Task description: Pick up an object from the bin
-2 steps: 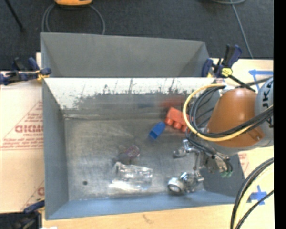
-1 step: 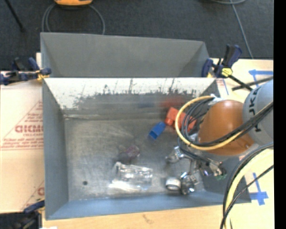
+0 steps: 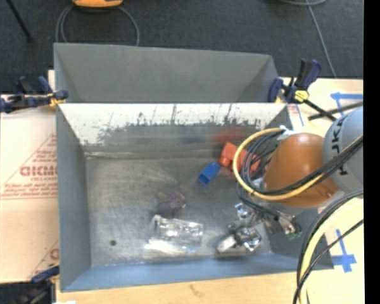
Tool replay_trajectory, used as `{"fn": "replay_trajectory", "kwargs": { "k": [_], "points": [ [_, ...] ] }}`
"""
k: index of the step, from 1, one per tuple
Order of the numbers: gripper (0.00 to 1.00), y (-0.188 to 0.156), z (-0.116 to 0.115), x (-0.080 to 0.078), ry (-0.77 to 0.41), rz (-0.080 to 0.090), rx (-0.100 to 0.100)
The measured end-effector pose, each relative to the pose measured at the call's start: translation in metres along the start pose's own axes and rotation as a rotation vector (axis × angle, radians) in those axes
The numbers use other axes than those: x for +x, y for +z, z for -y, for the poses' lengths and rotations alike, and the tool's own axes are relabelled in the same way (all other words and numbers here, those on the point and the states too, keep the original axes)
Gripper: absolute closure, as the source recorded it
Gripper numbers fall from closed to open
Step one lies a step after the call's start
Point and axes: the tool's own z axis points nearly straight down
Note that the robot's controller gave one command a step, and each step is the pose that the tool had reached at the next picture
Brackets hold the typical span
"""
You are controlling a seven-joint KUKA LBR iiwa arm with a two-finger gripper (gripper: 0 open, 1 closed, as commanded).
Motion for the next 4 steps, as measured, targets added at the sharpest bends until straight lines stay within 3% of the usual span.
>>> {"fn": "replay_trajectory", "kwargs": {
  "k": [1,2,3,4],
  "points": [
    [0.00,0.0004,0.0001,-0.0013,-0.002,0.005,0.001],
    [1.00,0.0002,0.0000,0.0002,-0.004,-0.001,0.000],
    [0.00,0.0004,0.0000,-0.0014,-0.004,0.005,0.001],
    [1.00,0.0003,-0.0001,0.0002,-0.006,-0.001,0.000]
  ]
}}
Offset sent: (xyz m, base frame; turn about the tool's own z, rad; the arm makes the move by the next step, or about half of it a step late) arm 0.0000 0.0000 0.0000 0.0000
